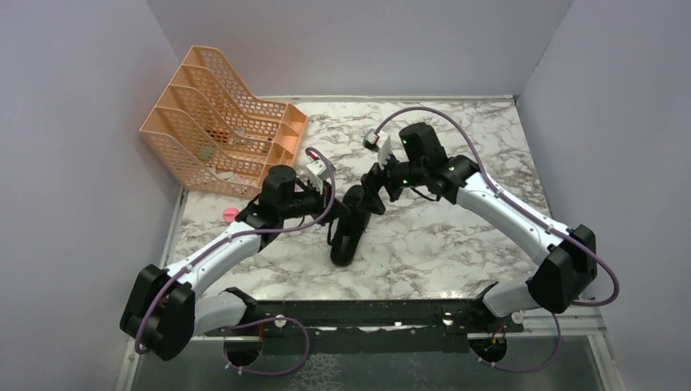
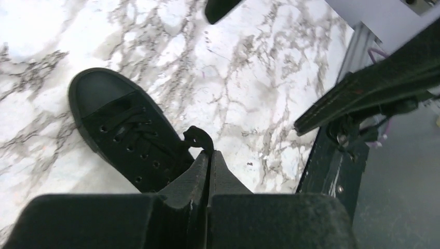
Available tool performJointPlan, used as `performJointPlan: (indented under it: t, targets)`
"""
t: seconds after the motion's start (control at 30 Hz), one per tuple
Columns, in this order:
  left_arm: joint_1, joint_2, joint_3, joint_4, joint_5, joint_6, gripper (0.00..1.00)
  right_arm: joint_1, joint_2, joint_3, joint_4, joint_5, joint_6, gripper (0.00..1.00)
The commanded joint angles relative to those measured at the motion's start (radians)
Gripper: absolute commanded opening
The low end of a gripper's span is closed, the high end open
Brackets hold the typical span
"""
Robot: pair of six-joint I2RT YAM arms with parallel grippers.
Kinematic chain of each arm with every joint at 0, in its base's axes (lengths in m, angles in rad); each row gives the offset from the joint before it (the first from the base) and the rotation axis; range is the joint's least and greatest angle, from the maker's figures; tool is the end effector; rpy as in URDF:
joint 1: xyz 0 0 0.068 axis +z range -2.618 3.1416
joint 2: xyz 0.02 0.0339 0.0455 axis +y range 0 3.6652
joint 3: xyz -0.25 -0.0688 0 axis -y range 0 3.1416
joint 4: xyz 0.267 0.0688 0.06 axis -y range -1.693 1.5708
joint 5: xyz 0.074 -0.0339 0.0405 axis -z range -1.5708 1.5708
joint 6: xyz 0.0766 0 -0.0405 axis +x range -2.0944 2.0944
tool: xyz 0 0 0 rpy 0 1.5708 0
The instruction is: Tie the shoes
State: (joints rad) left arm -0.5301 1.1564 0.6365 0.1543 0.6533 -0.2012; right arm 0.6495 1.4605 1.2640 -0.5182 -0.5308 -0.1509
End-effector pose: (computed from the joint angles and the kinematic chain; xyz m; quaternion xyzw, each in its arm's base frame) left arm 0.2411 -0.1953 0.2136 0.3072 0.7400 -0.4388 0.4068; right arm 0.2727 0.2558 0.2769 -0.4423 0.7661 0.3301 0.3293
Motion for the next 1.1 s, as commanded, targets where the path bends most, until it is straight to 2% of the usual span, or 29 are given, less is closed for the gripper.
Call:
performJointPlan:
  t: [0.0, 0.07, 0.17, 0.2, 0.23, 0.3, 0.43, 0.53, 0.6, 0.73, 0.83, 1.07]
  targets:
    - [0.002, 0.008, 0.069, -0.039, -0.157, -0.115, 0.0, 0.003, -0.066, -0.064, -0.051, 0.18, 0.197, 1.0]
    - [0.002, 0.03, 0.113, -0.089, -0.233, -0.149, 0.0, 0.003, -0.106, -0.109, -0.015, 0.203, 0.299, 1.0]
    - [0.002, 0.08, 0.202, -0.197, -0.344, -0.243, 0.0, 0.043, -0.103, -0.111, 0.002, 0.106, 0.368, 1.0]
    - [0.002, 0.098, 0.229, -0.237, -0.372, -0.284, 0.0, 0.079, -0.112, -0.131, 0.059, 0.079, 0.404, 1.0]
    - [0.003, 0.114, 0.261, -0.265, -0.388, -0.32, 0.0, 0.138, -0.132, -0.162, 0.131, 0.08, 0.434, 0.95]
    - [0.002, 0.129, 0.275, -0.264, -0.373, -0.377, 0.0, 0.247, -0.181, -0.246, 0.312, 0.132, 0.507, 0.87]
    - [0.002, 0.12, 0.275, -0.253, -0.412, -0.45, 0.0, 0.327, -0.185, -0.439, 0.637, 0.236, 0.671, 0.64]
    - [0.002, 0.112, 0.283, -0.269, -0.431, -0.472, 0.0, 0.368, -0.179, -0.53, 0.809, 0.412, 0.669, 0.61]
    - [0.002, 0.111, 0.285, -0.284, -0.426, -0.491, 0.0, 0.37, -0.159, -0.567, 0.923, 0.445, 0.667, 0.61]
    - [0.002, 0.103, 0.27, -0.279, -0.403, -0.53, 0.0, 0.371, -0.067, -0.539, 0.977, 0.493, 0.66, 0.56]
    - [0.002, 0.089, 0.259, -0.265, -0.403, -0.536, 0.0, 0.371, -0.01, -0.545, 1.061, 0.507, 0.655, 0.59]
    - [0.002, 0.061, 0.257, -0.267, -0.41, -0.543, 0.0, 0.39, 0.082, -0.524, 1.026, 0.686, 0.667, 0.61]
